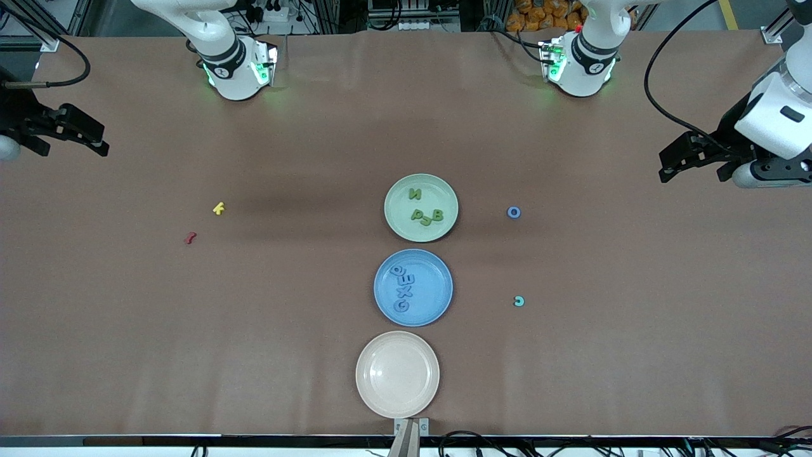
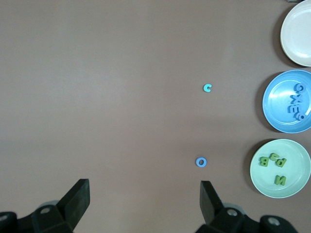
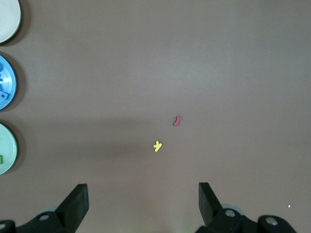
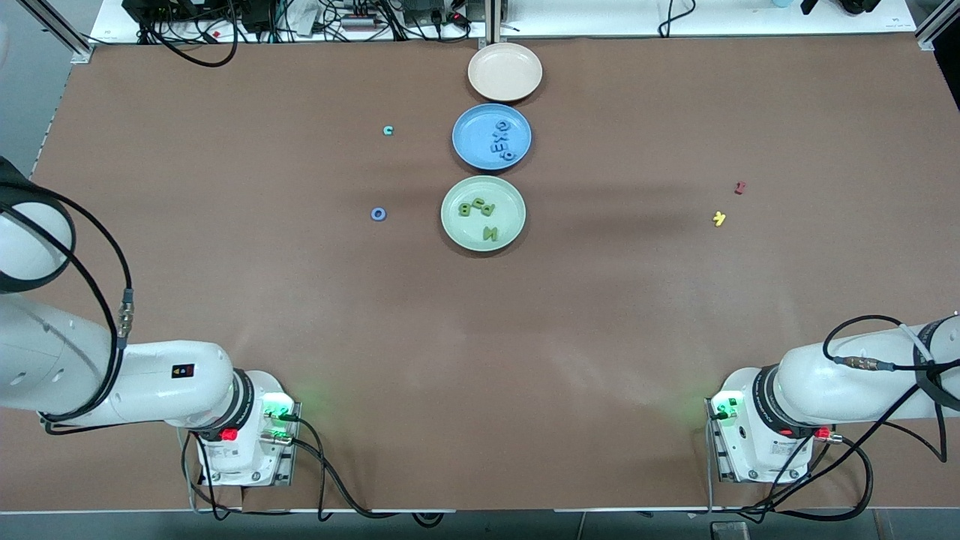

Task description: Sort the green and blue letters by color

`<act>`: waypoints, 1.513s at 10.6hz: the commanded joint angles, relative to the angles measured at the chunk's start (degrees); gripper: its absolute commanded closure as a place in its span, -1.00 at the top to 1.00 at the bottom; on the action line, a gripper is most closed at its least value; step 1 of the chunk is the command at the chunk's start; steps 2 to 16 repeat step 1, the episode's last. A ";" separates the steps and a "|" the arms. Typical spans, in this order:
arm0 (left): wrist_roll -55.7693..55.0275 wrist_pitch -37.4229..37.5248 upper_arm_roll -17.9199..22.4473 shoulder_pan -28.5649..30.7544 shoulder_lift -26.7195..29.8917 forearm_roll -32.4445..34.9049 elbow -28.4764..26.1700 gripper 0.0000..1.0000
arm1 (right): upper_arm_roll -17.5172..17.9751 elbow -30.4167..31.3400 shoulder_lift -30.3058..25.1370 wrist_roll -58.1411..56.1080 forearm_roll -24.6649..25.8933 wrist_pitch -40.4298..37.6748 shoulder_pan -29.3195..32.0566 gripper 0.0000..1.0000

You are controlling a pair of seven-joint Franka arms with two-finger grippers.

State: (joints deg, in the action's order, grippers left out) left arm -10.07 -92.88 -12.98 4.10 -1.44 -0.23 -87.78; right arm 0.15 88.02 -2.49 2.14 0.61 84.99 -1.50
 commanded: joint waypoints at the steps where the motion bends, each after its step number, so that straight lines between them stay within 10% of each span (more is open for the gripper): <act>1: 1.81 1.56 0.06 0.30 -0.05 -1.26 1.12 1.00 | 0.03 -0.04 -0.59 -1.00 -0.87 -0.53 0.36 1.00; 16: 1.81 1.56 0.06 0.30 -0.05 -1.26 1.12 1.00 | 0.03 -0.04 -0.59 -1.00 -0.87 -0.53 0.36 1.00</act>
